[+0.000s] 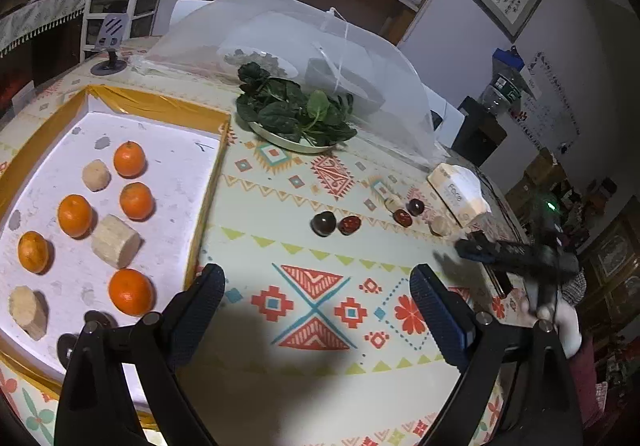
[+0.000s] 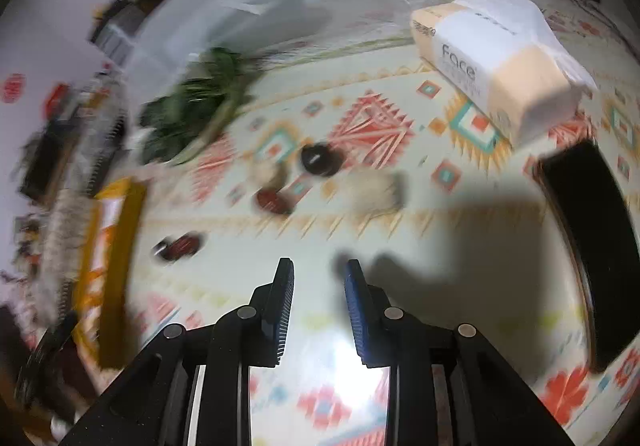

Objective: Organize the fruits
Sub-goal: 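Grasp a white yam chunk on the table with the right tool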

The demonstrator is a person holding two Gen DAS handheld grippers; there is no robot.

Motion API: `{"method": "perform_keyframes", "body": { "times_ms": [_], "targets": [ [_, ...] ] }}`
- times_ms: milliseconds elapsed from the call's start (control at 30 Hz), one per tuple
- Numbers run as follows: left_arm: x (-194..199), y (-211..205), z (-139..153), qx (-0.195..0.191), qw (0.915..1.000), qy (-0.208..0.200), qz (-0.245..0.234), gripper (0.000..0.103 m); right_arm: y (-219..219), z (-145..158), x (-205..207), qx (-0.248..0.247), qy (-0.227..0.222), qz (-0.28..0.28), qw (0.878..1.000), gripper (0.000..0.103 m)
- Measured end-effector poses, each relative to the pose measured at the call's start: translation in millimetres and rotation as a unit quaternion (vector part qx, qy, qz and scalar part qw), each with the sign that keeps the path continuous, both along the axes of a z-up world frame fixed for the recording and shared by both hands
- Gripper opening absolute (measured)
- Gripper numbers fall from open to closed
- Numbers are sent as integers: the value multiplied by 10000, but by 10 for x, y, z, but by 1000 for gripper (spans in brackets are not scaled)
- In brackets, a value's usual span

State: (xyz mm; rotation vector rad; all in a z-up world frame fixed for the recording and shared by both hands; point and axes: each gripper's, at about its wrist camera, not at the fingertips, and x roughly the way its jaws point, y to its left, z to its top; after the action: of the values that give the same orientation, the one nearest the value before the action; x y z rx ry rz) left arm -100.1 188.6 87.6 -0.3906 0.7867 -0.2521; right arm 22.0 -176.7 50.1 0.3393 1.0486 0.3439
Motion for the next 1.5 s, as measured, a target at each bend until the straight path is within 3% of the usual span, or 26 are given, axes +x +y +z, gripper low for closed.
{"method": "perform_keyframes", "body": {
  "times_ms": [133,200,267,333,533,633,800,933,1133,1233,1367,1500],
  "targets": [
    [-11,-98,-4,-28,9999,19,-99,93,-79,112,-231,-370,-552,-293,9974,32],
    [-25,-146,7,35,9999,4,-119,93,-99,158,-218,-629,-823,-493,9934,41],
    [-29,-183,24,109,9999,-15,-128,93,-95,175,-81,-726,-1034,-606,9901,63],
    [-26,-237,54,275,9995,-62,-142,93,-113,129,80,-749,-1055,-723,9890,66],
    [27,-356,95,930,9954,-205,-87,93,9,-173,445,-827,-686,-750,9914,65],
    [115,-349,102,1060,9941,-220,-39,93,15,-236,444,-747,-693,-762,9919,35],
    [389,-289,88,979,9951,-151,42,93,-11,-232,327,-562,-759,-838,9920,34],
    [670,-352,15,971,9952,67,-87,93,-38,-188,154,-6,-879,-810,9928,30],
    [1008,-724,-310,1589,9839,274,-765,91,106,-143,70,85,-1107,-519,9925,30],
    [1049,-776,-418,1639,9814,228,-977,79,23,-167,88,243,-1110,-581,9918,30],
    [1075,-775,-470,1603,9801,104,-1166,79,-143,-234,122,512,-1007,-782,9905,31],
    [1093,-843,-539,1895,9717,36,-1410,79,-148,-296,153,536,-905,-819,9911,36]
  ]
}}
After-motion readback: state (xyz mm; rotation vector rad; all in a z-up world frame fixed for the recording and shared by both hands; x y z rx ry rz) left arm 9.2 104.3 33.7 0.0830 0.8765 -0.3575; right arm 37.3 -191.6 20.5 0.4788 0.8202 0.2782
